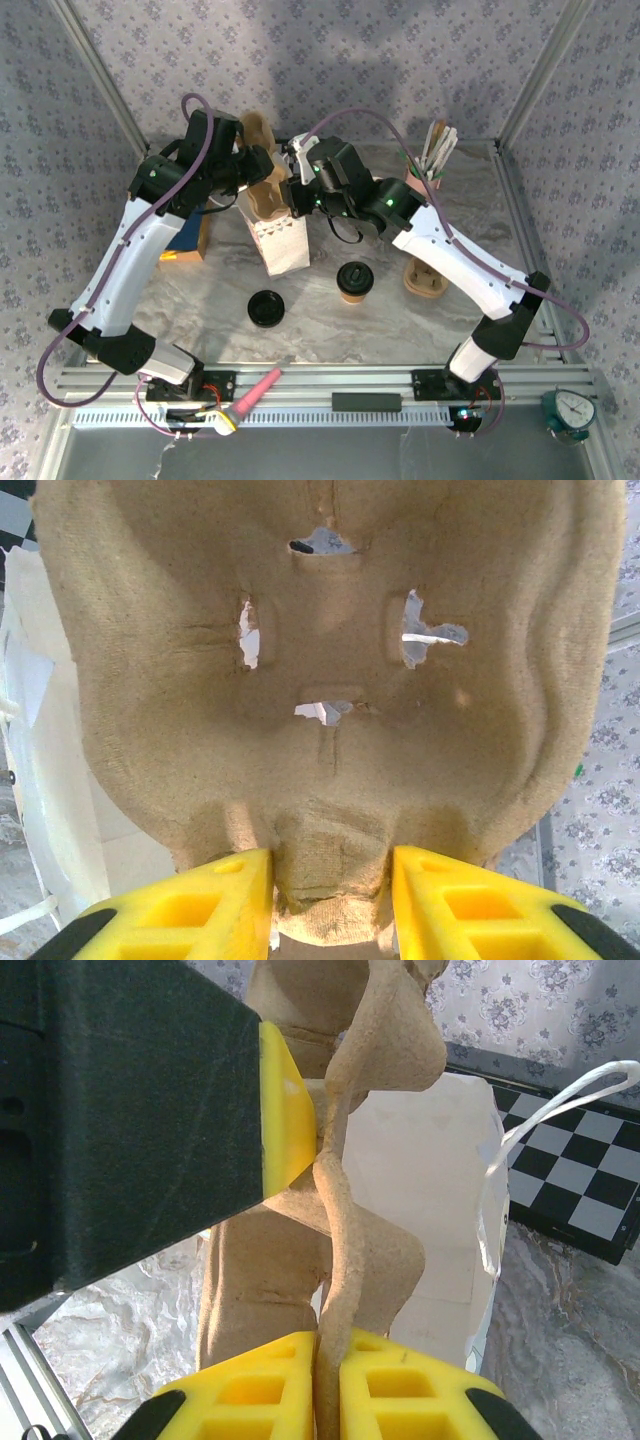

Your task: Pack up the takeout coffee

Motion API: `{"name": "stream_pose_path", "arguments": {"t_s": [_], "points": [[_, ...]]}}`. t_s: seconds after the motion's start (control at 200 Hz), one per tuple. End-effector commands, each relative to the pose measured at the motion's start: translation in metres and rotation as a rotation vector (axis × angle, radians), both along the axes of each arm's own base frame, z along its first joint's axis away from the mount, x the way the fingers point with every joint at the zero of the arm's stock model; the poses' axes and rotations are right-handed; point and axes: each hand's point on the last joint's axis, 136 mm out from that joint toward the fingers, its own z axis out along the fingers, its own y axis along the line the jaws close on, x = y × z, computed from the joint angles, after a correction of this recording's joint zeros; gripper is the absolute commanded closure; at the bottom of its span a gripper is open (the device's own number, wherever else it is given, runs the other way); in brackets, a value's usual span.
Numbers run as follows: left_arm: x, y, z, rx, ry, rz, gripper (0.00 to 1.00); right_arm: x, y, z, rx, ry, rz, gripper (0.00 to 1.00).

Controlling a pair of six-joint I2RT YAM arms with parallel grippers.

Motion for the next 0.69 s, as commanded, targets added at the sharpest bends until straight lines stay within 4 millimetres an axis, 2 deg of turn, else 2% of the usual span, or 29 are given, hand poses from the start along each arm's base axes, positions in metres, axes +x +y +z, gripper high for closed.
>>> {"name": "stream_pose_path", "arguments": {"t_s": [0.0,0.2,0.29,0.375,0.505,0.69], "points": [[-0.001,0.002,0.004,-0.007,-0.008,-0.004,0.64,0.0,0.002,0.018,0.047,-0.03,0.008,0.88],[-0.004,0.004,0.012,-0.019,-0.02,-0.003,0.62,0.002,0.0,0.016,0.044,-0.027,-0.003,0.88],[-0.007,0.008,0.017,-0.029,-0.023,0.003,0.49,0.004,-0.003,0.014,0.043,-0.022,-0.019,0.88],[-0.013,0.015,0.022,-0.042,-0.03,0.017,0.43,0.005,-0.005,0.012,0.043,-0.015,-0.023,0.88],[-0.019,0.022,0.016,-0.06,-0.011,0.033,0.28,0.005,-0.003,0.016,0.062,-0.026,-0.02,0.88],[-0.017,0.017,0.009,-0.119,0.012,0.022,0.22,0.004,-0.001,0.016,0.063,-0.027,-0.007,0.88]]}}
